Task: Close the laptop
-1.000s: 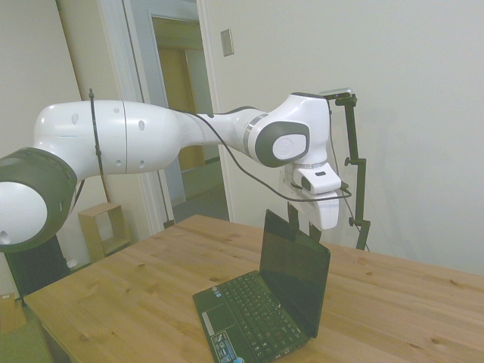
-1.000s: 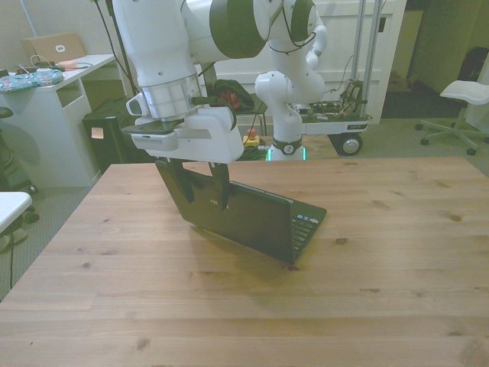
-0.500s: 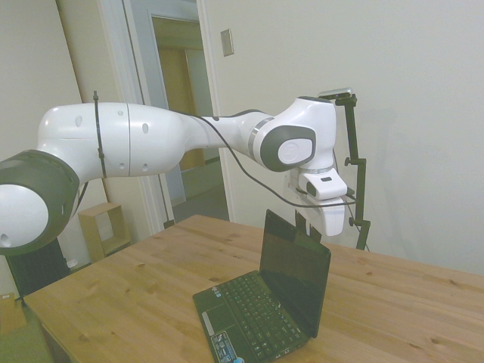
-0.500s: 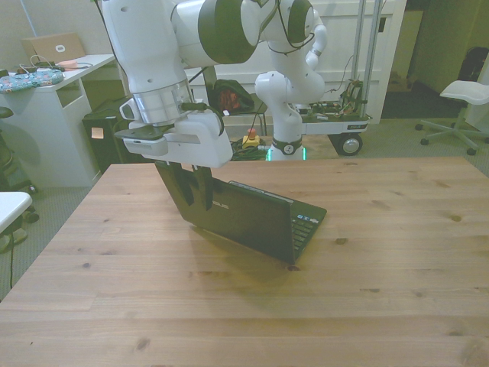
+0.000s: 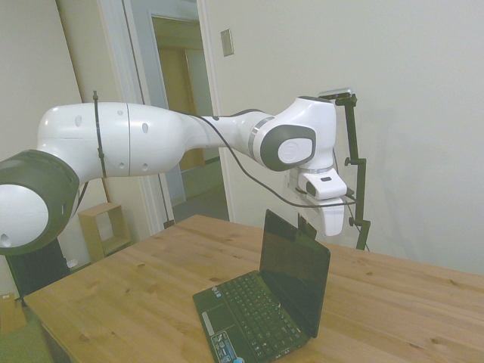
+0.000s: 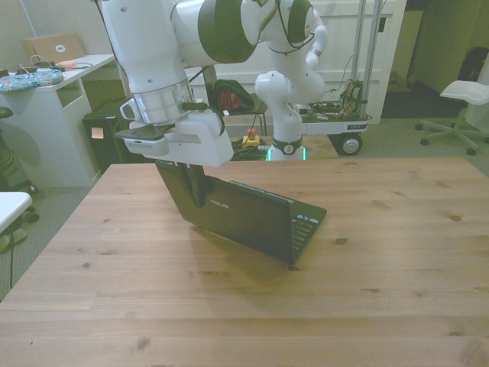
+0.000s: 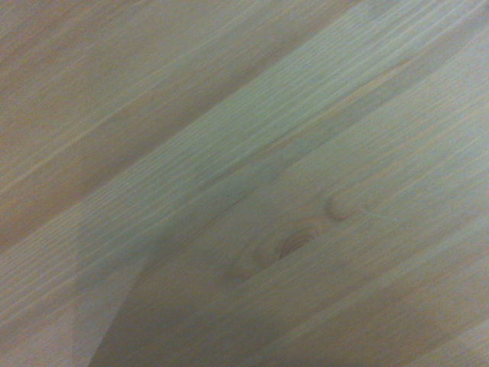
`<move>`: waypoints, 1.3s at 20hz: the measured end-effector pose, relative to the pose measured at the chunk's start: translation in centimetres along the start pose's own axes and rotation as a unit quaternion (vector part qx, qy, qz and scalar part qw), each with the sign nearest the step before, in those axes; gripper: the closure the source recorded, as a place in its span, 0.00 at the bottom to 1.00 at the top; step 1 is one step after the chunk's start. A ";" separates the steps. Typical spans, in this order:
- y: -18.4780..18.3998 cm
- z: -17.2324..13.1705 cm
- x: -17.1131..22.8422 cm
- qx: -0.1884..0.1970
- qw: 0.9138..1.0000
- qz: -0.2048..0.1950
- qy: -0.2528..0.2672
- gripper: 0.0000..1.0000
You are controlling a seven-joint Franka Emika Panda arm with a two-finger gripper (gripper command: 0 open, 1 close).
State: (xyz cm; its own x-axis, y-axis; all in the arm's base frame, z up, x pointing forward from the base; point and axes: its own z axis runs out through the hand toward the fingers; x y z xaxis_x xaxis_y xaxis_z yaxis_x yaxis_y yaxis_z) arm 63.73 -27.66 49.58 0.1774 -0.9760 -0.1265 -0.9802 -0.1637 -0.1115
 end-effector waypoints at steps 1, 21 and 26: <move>0.0 0.0 0.0 0.000 1.000 0.000 0.000 1.00; 3.5 3.6 -14.5 -0.051 0.997 -0.045 -0.035 1.00; 6.5 8.8 -15.1 -0.076 0.996 -0.033 -0.039 1.00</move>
State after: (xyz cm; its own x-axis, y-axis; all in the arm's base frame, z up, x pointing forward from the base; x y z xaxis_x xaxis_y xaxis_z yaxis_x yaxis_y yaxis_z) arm 55.45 -12.76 42.07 0.2430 -0.9488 -0.2016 -0.9670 -0.2534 0.0270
